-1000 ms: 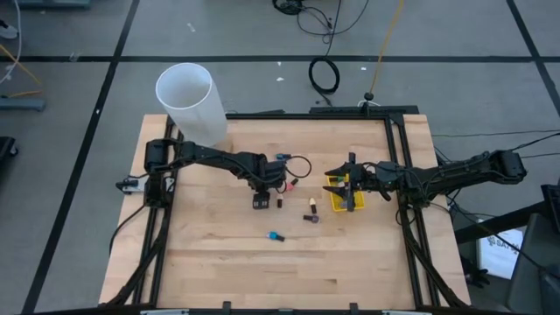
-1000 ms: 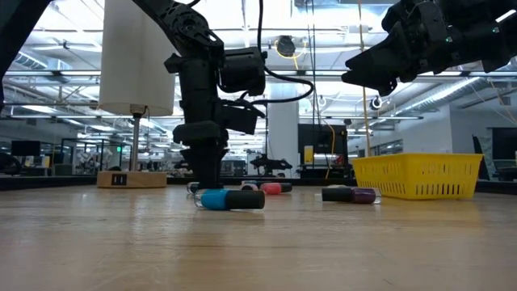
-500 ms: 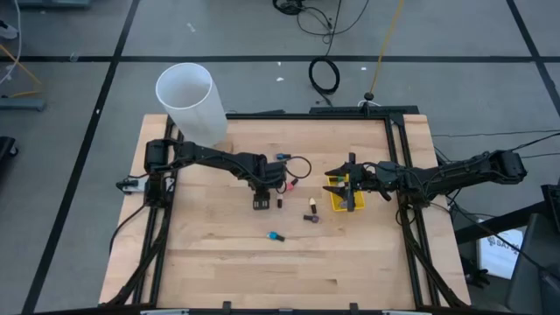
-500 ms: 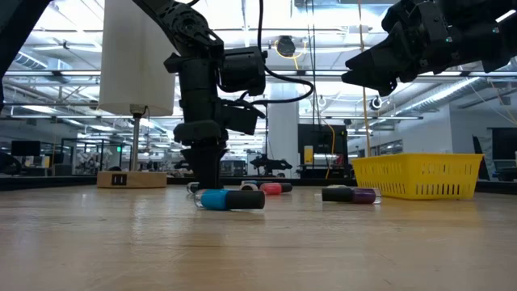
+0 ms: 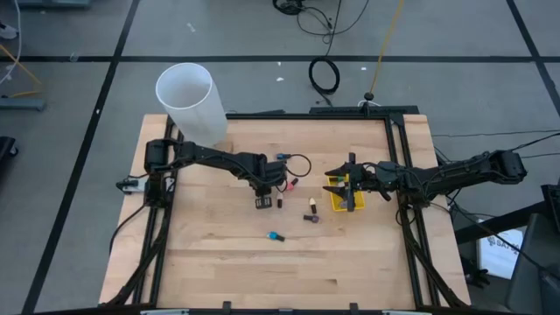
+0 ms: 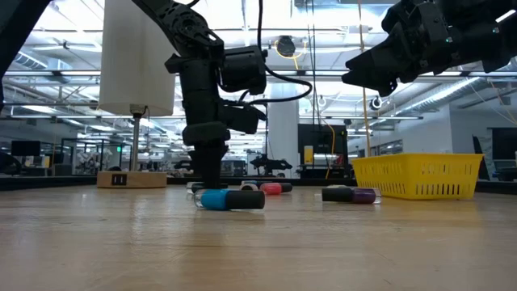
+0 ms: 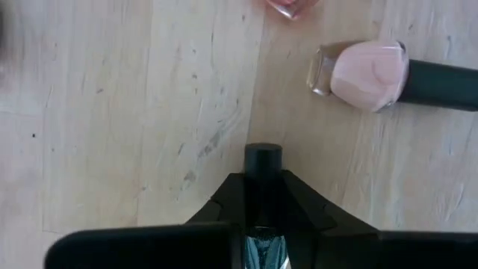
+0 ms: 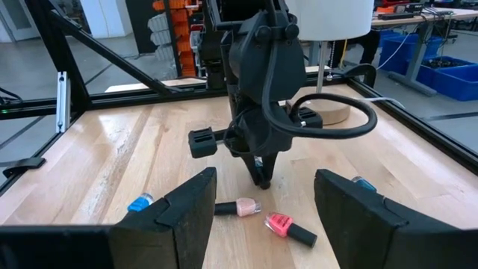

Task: Pick & Place Nail Polish
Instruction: Put the dark green nail polish into the yellow bin

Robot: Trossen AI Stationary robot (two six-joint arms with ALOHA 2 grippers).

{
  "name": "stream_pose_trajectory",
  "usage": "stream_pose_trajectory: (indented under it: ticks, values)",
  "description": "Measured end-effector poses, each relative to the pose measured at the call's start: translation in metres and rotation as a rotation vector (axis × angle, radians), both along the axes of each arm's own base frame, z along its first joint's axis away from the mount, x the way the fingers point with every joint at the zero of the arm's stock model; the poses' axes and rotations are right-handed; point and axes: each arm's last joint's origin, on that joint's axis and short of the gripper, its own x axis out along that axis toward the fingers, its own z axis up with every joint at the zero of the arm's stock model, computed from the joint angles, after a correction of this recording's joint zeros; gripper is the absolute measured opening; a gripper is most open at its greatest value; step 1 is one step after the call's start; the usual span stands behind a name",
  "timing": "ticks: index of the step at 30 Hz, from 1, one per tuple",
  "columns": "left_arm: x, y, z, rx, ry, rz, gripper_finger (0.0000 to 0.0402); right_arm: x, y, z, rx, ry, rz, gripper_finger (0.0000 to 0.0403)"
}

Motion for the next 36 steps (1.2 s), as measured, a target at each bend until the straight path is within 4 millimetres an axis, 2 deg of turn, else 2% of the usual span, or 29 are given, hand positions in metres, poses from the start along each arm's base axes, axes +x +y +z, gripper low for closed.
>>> stream_pose_trajectory:
  ticks: [5,9,17,22,30,36]
  values:
    - [-0.001,0.0,-0.001,-0.003,-0.003,0.0,0.0039,0.0,0.0,0.0,0.0,0.0,0.0,0.0215]
    - [0.002,-0.003,0.007,0.005,-0.073,-0.008,0.0039,0.0,0.0,0.0,0.0,0.003,0.0,0.0215]
    - [0.012,-0.007,0.068,0.082,-0.434,-0.076,0.0039,0.0,0.0,-0.002,0.01,0.015,-0.002,0.0215]
    - [0.023,-0.006,0.112,0.118,-0.786,-0.157,0.0039,0.0,0.0,-0.002,0.002,0.022,-0.003,0.0215]
    - [0.037,-0.008,0.142,0.113,-1.157,-0.326,0.0039,0.0,0.0,-0.003,0.009,0.027,-0.005,0.0215]
    - [0.046,-0.016,0.144,0.126,-1.286,-0.38,0.0039,0.0,0.0,-0.003,0.008,0.032,-0.006,0.0215]
